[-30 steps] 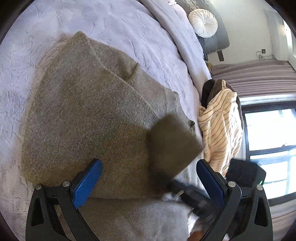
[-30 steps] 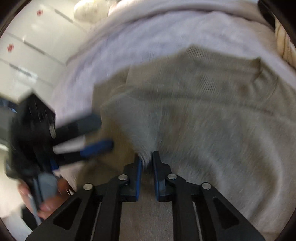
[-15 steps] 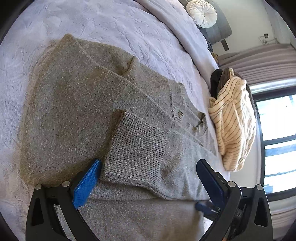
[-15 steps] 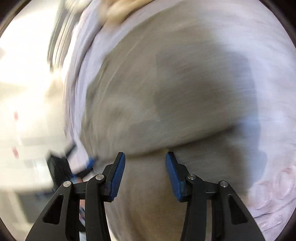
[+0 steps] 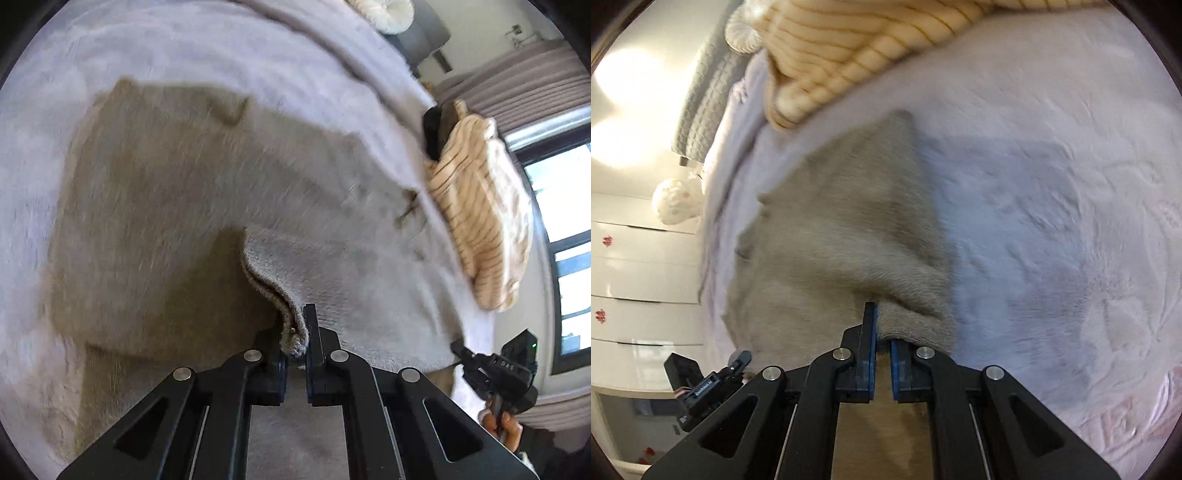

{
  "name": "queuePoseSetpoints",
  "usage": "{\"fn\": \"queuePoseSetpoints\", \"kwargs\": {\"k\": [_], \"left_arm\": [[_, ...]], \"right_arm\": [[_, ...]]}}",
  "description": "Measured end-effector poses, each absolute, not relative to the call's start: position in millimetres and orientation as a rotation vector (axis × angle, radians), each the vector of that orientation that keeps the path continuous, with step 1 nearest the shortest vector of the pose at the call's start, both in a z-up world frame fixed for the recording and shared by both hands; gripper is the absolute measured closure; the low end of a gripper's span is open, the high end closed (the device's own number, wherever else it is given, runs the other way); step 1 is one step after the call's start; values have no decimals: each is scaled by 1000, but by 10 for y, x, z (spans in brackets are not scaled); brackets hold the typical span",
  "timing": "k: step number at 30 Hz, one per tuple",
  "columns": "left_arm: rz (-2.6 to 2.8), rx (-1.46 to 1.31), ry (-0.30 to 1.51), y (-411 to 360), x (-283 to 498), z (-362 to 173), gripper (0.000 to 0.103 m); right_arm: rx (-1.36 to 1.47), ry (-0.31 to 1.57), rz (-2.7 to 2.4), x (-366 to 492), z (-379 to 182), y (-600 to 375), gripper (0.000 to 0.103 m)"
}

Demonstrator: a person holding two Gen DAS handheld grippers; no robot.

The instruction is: Fold small clothes

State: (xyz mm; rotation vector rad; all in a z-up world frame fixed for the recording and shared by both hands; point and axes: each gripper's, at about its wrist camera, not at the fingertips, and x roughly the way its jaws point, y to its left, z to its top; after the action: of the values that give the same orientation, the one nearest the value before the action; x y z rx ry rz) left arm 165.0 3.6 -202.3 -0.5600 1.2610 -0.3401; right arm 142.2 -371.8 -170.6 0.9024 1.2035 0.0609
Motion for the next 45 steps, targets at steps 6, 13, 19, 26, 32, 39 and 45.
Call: {"fn": "queuePoseSetpoints", "kwargs": {"k": [6, 13, 19, 26, 32, 39, 45], "left_arm": [[-288, -518, 1264, 179, 1488, -2000, 95], [-197, -440, 1246, 441, 1423, -1769, 95], [-220, -384, 1231, 156, 1581, -1670, 95], [-212, -357, 1270, -261, 1748, -1892, 95], [-190, -323, 1257, -322, 1743, -1904, 95], [-155, -260, 1232, -401, 1853, -1946, 95], [-110, -263, 1230, -248, 1933, -1859, 95]], "right_arm": [[873, 1272, 100, 1282, -1637, -3675, 79], [812, 1151, 135, 1234, -1211, -3898, 49], [992, 1124, 87, 1685, -1585, -4370, 49], [992, 1207, 187, 2108, -1802, -4203, 95], [441, 1181, 90, 2252, -1270, -3846, 95], [452, 1220, 5, 2188, -1598, -3964, 92], [452, 1229, -57, 1914, -1279, -4016, 89]]}}
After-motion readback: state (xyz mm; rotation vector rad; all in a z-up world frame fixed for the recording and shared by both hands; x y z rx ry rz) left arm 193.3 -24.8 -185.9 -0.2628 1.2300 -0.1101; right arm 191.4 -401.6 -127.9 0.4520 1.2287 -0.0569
